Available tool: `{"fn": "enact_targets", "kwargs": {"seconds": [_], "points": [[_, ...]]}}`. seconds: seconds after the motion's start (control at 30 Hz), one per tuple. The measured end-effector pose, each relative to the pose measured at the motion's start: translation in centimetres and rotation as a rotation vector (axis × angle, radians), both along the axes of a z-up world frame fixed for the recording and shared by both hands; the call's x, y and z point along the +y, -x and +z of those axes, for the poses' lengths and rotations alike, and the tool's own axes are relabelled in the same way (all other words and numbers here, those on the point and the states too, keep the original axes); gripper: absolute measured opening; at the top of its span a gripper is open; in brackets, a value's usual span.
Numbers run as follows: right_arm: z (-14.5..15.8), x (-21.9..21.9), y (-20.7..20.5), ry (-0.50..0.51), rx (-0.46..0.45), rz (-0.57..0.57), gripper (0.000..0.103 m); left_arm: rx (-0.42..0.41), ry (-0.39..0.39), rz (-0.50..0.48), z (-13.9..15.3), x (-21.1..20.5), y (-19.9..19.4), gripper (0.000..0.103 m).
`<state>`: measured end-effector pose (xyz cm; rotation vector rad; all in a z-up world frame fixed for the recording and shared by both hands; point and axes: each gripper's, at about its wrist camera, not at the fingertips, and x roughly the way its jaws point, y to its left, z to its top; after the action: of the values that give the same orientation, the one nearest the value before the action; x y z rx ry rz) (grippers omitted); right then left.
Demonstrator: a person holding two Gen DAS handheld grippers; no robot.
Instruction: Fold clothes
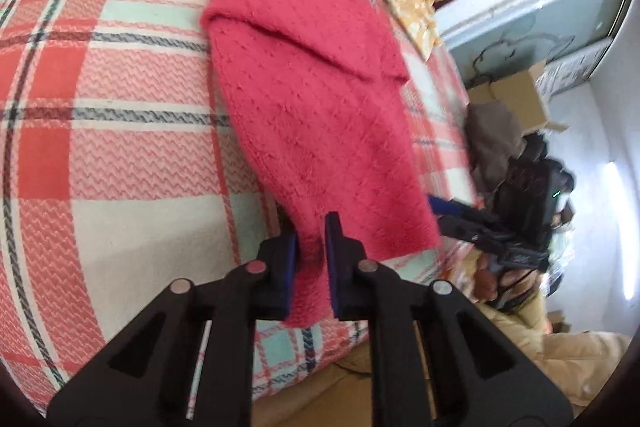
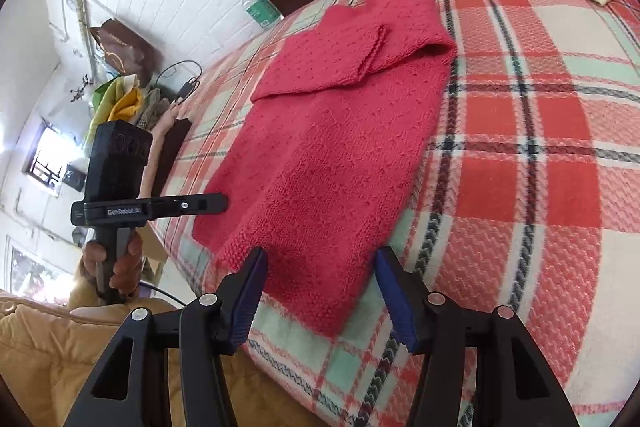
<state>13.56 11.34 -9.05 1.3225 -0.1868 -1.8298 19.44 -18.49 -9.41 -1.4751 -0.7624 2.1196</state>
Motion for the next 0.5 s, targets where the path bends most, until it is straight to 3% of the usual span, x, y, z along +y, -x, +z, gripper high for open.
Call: {"fn": "enact_targets", "kwargs": {"seconds": [0.07, 0.2, 0.23, 0.27, 0.3, 0.33, 0.43, 0.47, 0.5], "points": [[0.1, 0.7, 0.2, 0.005, -0.004, -0.024, 0.058, 0.008, -0.044, 0.043, 0.4, -1.6, -0.2, 0.015], [-0.5, 0.3, 0.2, -0.001, -0.006, -0.014, 0.058, -0.007, -0.018, 0.075, 0.4, -3.3, -0.6, 0.016], [-0.6, -0.1, 0.1, 0.000, 0.005, -0.005, 0.058, -0.023, -0.023, 0.061, 0.1, -3.1, -0.6, 0.021], [-0.6, -0.5, -0.1, -0.005, 0.019, 0.002, 0.058, -0.037, -0.025, 0.051, -0.1, -2.9, -0.7, 0.030], [-0.6, -0.8, -0.1, -0.009, 0.033, 0.005, 0.057, -0.050, -0.016, 0.049, -0.4, -2.5, -0.7, 0.058], [-0.6, -1.1, -0.1, -0.014, 0.043, 0.007, 0.049, -0.054, -0.012, 0.047, -0.6, -2.0, -0.7, 0.076], [-0.9, -1.1, 0.1, -0.031, 0.044, -0.010, 0.016, -0.001, 0.023, -0.003, -0.2, -0.3, -0.8, 0.077], [-1.0, -0.8, 0.2, -0.025, 0.035, -0.019, 0.014, 0.010, 0.039, -0.020, -0.1, 0.4, -0.7, 0.076], [-1.0, -0.5, 0.4, -0.006, 0.021, -0.029, 0.013, 0.016, 0.044, -0.035, -0.1, 0.9, -0.6, 0.066]]}}
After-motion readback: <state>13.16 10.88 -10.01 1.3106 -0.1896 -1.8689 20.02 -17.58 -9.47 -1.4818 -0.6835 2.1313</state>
